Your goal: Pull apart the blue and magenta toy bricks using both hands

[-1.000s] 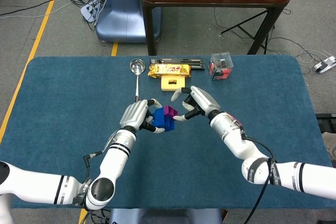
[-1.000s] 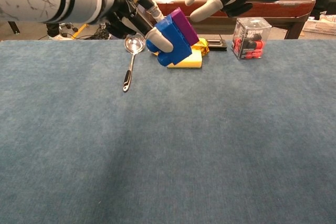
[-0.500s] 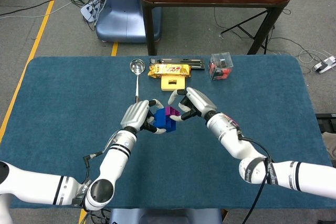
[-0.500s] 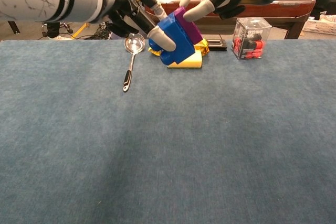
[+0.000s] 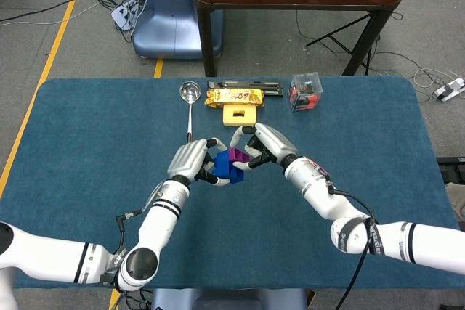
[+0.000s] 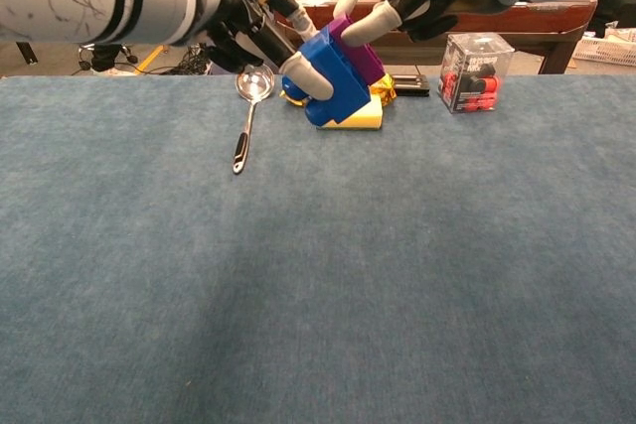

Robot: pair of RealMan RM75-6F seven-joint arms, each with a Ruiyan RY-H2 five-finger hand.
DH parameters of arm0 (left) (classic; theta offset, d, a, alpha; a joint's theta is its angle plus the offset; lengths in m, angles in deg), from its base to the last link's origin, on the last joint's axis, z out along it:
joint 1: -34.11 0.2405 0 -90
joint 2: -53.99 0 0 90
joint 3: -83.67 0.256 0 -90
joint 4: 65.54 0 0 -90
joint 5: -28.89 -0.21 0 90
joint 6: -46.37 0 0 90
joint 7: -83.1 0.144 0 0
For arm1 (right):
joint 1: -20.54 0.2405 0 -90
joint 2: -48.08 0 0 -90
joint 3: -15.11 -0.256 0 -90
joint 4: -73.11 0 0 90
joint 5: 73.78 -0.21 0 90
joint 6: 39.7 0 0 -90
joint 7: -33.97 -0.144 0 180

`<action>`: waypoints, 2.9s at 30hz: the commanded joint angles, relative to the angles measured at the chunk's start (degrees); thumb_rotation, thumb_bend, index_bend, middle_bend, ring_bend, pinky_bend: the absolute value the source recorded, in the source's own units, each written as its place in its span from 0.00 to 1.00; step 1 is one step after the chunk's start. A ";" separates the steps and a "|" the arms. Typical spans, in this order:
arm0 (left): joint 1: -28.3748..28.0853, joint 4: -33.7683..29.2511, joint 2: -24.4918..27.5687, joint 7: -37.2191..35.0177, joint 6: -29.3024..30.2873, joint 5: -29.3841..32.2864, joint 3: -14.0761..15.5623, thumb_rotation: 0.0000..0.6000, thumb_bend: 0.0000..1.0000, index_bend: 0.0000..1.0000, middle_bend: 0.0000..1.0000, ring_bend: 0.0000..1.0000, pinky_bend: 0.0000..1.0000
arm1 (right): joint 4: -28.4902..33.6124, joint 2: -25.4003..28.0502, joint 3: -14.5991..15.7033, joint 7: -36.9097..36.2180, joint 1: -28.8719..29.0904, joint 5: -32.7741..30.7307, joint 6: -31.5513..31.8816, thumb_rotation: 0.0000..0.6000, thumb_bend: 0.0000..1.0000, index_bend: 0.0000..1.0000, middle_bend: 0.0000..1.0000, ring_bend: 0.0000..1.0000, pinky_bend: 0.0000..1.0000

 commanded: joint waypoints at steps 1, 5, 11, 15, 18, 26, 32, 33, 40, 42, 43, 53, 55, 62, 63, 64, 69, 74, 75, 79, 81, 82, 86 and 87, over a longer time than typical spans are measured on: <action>-0.02 -0.01 0.01 -0.11 -0.02 -0.01 0.02 1.00 0.00 0.65 1.00 1.00 1.00 | -0.18 -0.13 0.05 -0.22 0.07 0.18 -0.06 1.00 0.19 0.53 1.00 1.00 1.00; 0.00 -0.07 0.15 -0.28 -0.07 -0.01 0.07 1.00 0.00 0.65 1.00 1.00 1.00 | -0.47 -0.35 0.14 -0.49 0.24 0.35 -0.25 1.00 0.22 0.55 1.00 1.00 1.00; 0.20 -0.26 0.53 -0.70 -0.32 -0.20 0.17 1.00 0.00 0.65 1.00 1.00 1.00 | -0.78 -0.62 0.20 -0.85 0.44 0.75 -0.41 1.00 0.25 0.59 1.00 1.00 1.00; 0.19 -0.37 0.69 -0.76 -0.44 -0.21 0.35 1.00 0.00 0.65 1.00 1.00 1.00 | -0.84 -0.77 0.18 -1.16 0.40 1.06 -0.16 1.00 0.27 0.62 1.00 1.00 1.00; 0.17 -0.38 0.72 -0.78 -0.47 -0.24 0.54 1.00 0.00 0.65 1.00 1.00 1.00 | -0.87 -0.79 0.15 -1.43 0.29 1.24 -0.02 1.00 0.27 0.65 1.00 1.00 1.00; 0.07 -0.15 0.61 -0.91 -0.58 -0.49 0.93 1.00 0.00 0.65 1.00 1.00 1.00 | -0.94 -0.83 -0.02 -2.31 -0.27 2.07 0.37 1.00 0.29 0.70 1.00 1.00 1.00; 0.08 0.08 0.51 -0.93 -0.71 -0.63 1.37 1.00 0.00 0.65 1.00 1.00 1.00 | -1.11 -0.84 -0.33 -3.47 -1.01 3.04 0.36 1.00 0.29 0.70 1.00 1.00 1.00; 0.09 0.13 0.47 -0.94 -0.73 -0.65 1.46 1.00 0.00 0.65 1.00 1.00 1.00 | -1.12 -0.81 -0.37 -3.61 -1.12 3.20 0.37 1.00 0.29 0.70 1.00 1.00 1.00; 0.18 0.40 0.30 -0.74 -1.01 -0.93 2.32 1.00 0.00 0.65 1.00 1.00 1.00 | -0.42 -0.14 -0.74 -4.59 -2.11 4.75 0.51 1.00 0.29 0.70 1.00 1.00 1.00; 0.26 0.52 0.25 -0.53 -0.95 -1.15 2.82 1.00 0.00 0.65 1.00 1.00 1.00 | -0.10 0.29 -0.70 -4.88 -2.63 5.45 0.52 1.00 0.29 0.70 1.00 1.00 1.00; 0.34 0.59 0.21 -0.48 -0.91 -1.25 3.06 1.00 0.00 0.65 1.00 1.00 1.00 | 0.00 0.47 -0.62 -4.96 -2.87 5.75 0.56 1.00 0.29 0.70 1.00 1.00 1.00; 1.36 2.54 -0.73 2.73 -0.04 -5.21 9.22 1.00 0.00 0.65 1.00 1.00 1.00 | -0.62 1.86 2.47 -2.64 -5.12 8.69 1.95 1.00 0.29 0.70 1.00 1.00 1.00; 1.56 3.60 -1.62 4.01 0.91 -7.69 11.41 1.00 0.00 0.64 1.00 1.00 1.00 | -1.38 1.58 3.83 -0.83 -5.20 9.07 2.52 1.00 0.29 0.70 1.00 1.00 1.00; 2.78 8.53 -5.83 7.90 3.77 -16.09 18.20 1.00 0.00 0.64 1.00 1.00 1.00 | -4.00 -0.17 8.35 6.21 -4.27 8.82 3.33 1.00 0.29 0.70 1.00 1.00 1.00; 3.01 9.37 -6.49 8.59 3.97 -17.27 19.13 1.00 0.00 0.64 1.00 1.00 1.00 | -4.51 -0.59 9.14 7.73 -3.96 8.62 3.54 1.00 0.29 0.70 1.00 1.00 1.00; 3.19 9.98 -6.98 9.07 4.10 -18.02 19.71 1.00 0.00 0.63 1.00 1.00 1.00 | -4.90 -0.94 9.74 8.95 -3.70 8.40 3.74 1.00 0.29 0.70 1.00 1.00 1.00; 4.15 12.27 -9.03 11.44 3.32 -20.28 21.83 1.00 0.00 0.60 1.00 1.00 1.00 | -7.40 -3.57 13.40 17.30 -1.83 6.29 5.75 1.00 0.29 0.70 1.00 1.00 1.00; 5.05 13.63 -10.35 13.21 2.48 -21.62 22.86 1.00 0.00 0.55 1.00 1.00 1.00 | -9.17 -6.30 15.74 24.15 -0.62 3.78 8.41 1.00 0.28 0.69 1.00 1.00 1.00; 5.27 13.91 -10.58 13.65 2.39 -22.00 23.06 1.00 0.00 0.51 1.00 1.00 1.00 | -9.38 -6.68 16.13 25.41 -0.40 3.29 8.72 1.00 0.25 0.64 1.00 1.00 1.00; 5.83 13.91 -10.73 15.83 1.97 -21.82 23.51 1.00 0.00 0.21 1.00 1.00 1.00 | -9.37 -7.03 16.77 28.05 -0.01 1.93 9.18 1.00 0.07 0.36 1.00 1.00 1.00; 5.91 13.41 -10.53 17.36 2.11 -21.18 23.52 1.00 0.00 0.04 1.00 1.00 1.00 | -9.04 -6.87 16.70 28.46 -0.09 1.67 9.50 1.00 0.00 0.22 0.99 0.99 1.00; 6.01 13.05 -10.42 18.23 2.38 -20.99 23.52 1.00 0.00 0.00 1.00 1.00 1.00 | -8.74 -6.69 16.58 28.46 -0.30 1.73 9.80 1.00 0.00 0.17 0.99 0.99 1.00; 6.70 11.20 -9.36 20.62 3.57 -21.11 24.10 1.00 0.00 0.00 1.00 1.00 1.00 | -7.33 -5.66 16.13 27.51 -1.74 3.20 11.31 1.00 0.00 0.06 0.95 0.95 1.00; 7.14 10.40 -8.80 20.91 4.17 -21.44 24.29 1.00 0.00 0.00 1.00 1.00 1.00 | -6.68 -5.16 16.03 27.09 -2.45 4.21 12.20 1.00 0.00 0.05 0.93 0.93 1.00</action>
